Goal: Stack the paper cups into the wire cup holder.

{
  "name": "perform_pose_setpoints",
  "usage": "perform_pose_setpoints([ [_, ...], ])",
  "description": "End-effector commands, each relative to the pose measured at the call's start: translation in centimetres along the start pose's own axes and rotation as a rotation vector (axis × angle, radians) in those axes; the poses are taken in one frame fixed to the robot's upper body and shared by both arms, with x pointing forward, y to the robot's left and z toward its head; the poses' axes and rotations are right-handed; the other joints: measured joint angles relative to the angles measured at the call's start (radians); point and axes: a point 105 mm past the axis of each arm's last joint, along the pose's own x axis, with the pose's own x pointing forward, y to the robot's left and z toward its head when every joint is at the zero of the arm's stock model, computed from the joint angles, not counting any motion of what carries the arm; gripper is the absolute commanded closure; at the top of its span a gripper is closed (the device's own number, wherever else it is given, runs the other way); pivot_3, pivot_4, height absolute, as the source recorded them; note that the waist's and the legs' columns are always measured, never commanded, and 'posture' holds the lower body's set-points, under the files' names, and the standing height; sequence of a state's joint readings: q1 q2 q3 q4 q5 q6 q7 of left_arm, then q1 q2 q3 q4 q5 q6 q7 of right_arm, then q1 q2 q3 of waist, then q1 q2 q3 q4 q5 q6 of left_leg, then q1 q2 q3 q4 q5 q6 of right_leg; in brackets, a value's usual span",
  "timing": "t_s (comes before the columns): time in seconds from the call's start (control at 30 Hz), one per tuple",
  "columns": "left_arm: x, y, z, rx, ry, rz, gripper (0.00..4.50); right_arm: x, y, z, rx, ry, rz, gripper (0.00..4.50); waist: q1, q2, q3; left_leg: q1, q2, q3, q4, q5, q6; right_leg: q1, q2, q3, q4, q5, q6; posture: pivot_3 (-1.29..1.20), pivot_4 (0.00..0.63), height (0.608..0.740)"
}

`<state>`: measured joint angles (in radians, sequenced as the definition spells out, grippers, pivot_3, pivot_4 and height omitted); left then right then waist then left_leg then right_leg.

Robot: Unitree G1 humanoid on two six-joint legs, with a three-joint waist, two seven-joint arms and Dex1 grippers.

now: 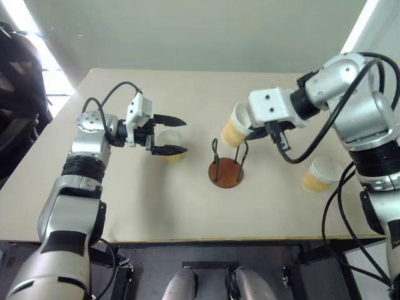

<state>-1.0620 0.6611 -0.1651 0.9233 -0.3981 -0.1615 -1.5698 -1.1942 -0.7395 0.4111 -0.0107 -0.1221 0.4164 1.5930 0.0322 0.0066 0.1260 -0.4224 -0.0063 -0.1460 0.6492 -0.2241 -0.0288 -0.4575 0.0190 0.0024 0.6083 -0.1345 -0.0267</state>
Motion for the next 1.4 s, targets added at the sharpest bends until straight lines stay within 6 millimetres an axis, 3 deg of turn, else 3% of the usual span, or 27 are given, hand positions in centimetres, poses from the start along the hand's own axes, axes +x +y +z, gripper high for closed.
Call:
perform_pose_setpoints([
  [0.03, -0.9, -0.3, 0.7, 0.045, -0.008, -0.023, 0.0, -0.5, 0.0, 0.7, -0.053, 0.007, -0.017, 4.49, -0.001, 0.0, 0.0, 0.0, 0.0, 0.0, 0.0, 0.0, 0.0, 0.0, 0.0, 0.0, 0.0, 0.0, 0.0, 0.0, 0.15, 0.74],
  [0.63, -1.8, -0.4, 0.0, 0.046, 0.005, 0.002, 0.0, 1.1, 1.1, 1.2, -0.104, -0.019, 0.052, 4.49, 0.0, 0.0, 0.0, -0.001, 0.0, 0.0, 0.003, 0.0, 0.001, 0.0, 0.0, 0.0, 0.001, 0.0, 0.0, 0.0, 0.15, 0.74],
  [1.1, -2.0, -0.3, 0.3, 0.052, 0.011, 0.002, 0.0, 1.5, 0.8, 1.1, -0.139, -0.013, 0.023, 4.49, -0.001, 0.0, 0.0, -0.002, 0.0, 0.0, 0.006, 0.0, 0.001, 0.0, 0.0, 0.0, 0.001, 0.001, 0.001, 0.0, 0.15, 0.74],
  [1.4, -1.8, -0.3, 0.9, 0.055, 0.008, -0.011, 0.0, 1.7, 0.3, 1.5, -0.122, -0.038, -0.007, 1.51, -0.001, 0.0, 0.0, -0.003, 0.0, 0.0, 0.008, 0.0, 0.001, 0.0, 0.0, 0.0, 0.001, 0.001, 0.001, 0.0, 0.15, 0.74],
])
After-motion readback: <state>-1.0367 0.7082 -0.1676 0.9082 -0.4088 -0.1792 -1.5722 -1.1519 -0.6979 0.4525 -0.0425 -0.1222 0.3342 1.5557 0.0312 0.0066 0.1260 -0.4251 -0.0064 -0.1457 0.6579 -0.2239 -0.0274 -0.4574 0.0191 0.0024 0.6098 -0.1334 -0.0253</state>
